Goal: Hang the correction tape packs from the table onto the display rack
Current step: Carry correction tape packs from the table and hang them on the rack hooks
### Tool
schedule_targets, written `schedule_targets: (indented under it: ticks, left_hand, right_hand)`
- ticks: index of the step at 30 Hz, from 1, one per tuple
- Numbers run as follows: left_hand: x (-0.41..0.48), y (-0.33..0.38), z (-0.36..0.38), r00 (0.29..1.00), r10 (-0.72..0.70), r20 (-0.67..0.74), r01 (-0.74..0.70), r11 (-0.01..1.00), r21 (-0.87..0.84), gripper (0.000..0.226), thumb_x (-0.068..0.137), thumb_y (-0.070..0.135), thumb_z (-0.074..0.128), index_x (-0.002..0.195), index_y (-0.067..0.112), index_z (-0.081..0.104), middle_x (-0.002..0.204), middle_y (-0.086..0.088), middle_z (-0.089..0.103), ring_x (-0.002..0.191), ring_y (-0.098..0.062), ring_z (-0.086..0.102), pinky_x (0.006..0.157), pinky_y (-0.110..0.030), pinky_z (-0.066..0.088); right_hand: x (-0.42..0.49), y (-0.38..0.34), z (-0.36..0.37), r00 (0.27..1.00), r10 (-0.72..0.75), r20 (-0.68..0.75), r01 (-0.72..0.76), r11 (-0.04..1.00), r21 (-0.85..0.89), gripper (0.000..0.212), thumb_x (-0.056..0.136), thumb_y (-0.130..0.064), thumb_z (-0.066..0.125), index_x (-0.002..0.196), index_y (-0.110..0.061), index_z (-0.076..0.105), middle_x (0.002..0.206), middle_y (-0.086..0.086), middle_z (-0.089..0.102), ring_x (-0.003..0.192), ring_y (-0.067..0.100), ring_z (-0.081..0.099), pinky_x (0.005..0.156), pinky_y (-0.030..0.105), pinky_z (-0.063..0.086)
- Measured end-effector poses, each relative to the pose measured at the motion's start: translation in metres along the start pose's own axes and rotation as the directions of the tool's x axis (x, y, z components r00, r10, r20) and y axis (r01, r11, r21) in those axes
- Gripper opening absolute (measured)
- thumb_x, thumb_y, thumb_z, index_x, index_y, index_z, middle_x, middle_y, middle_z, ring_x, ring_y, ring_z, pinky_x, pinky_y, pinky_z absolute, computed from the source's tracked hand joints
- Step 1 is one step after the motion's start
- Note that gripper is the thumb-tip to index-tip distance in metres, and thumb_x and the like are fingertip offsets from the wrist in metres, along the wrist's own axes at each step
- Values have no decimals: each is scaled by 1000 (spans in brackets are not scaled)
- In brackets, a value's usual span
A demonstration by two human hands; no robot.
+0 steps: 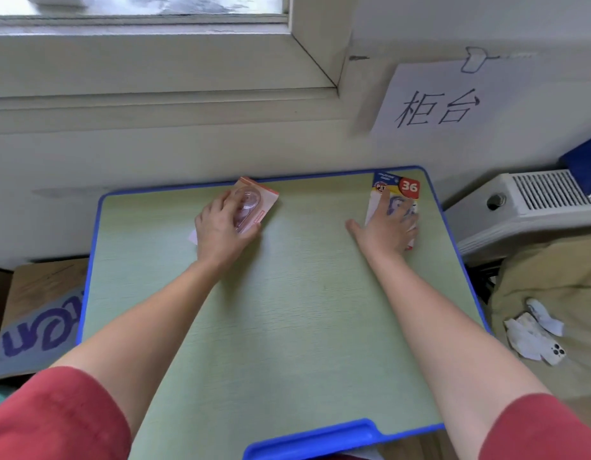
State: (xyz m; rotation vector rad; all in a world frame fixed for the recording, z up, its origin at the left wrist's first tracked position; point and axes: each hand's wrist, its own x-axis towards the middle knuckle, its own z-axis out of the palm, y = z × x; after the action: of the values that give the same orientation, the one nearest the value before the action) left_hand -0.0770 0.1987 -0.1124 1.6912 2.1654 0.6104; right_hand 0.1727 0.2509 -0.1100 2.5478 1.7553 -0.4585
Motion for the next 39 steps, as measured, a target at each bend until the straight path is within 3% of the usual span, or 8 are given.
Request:
schedule_targets:
  ticks: [8,13,23,32,39]
  left_hand:
    - [-1,21,21,994,-106,-34,108,994,36,60,81,31,70,136,19,49,142,-7,45,124,-33,43,98,-38,27]
    - [-9,25,25,989,-144,-42,145,989,38,61,81,30,70,137,20,48,144,-8,43,126,-32,42,98,-37,26]
    - [-27,33,18,991,-117,-72,120,992,37,58,79,29,72,133,20,53,141,-9,46,123,-34,44,97,-38,27]
    - [-57,44,23,990,118,71,-119,993,10,51,83,30,69,131,24,54,141,-5,45,121,-32,44,98,-36,25]
    - [-116,47,23,913,345,216,-339,939,-63,53,84,29,68,134,26,52,142,-5,43,125,-31,43,102,-36,24]
  right_hand:
    - [40,14,6,999,40,27,-44,990,137,99,82,-61,59,152,-22,1,155,25,10,140,46,13,112,48,16]
    - [36,16,16,997,-41,-62,49,989,136,82,87,-52,58,151,-23,14,148,20,26,135,44,22,108,48,21]
    - [9,37,3,976,-179,-127,200,964,175,69,82,-46,62,141,-19,39,137,14,38,120,35,40,98,40,29]
    - [-80,72,8,985,-37,-171,84,957,279,60,81,-44,64,133,-20,48,130,7,42,116,29,43,93,35,29]
    - [-192,110,27,960,185,-210,-104,932,346,58,80,-43,66,131,-21,50,132,7,42,118,28,43,93,35,28]
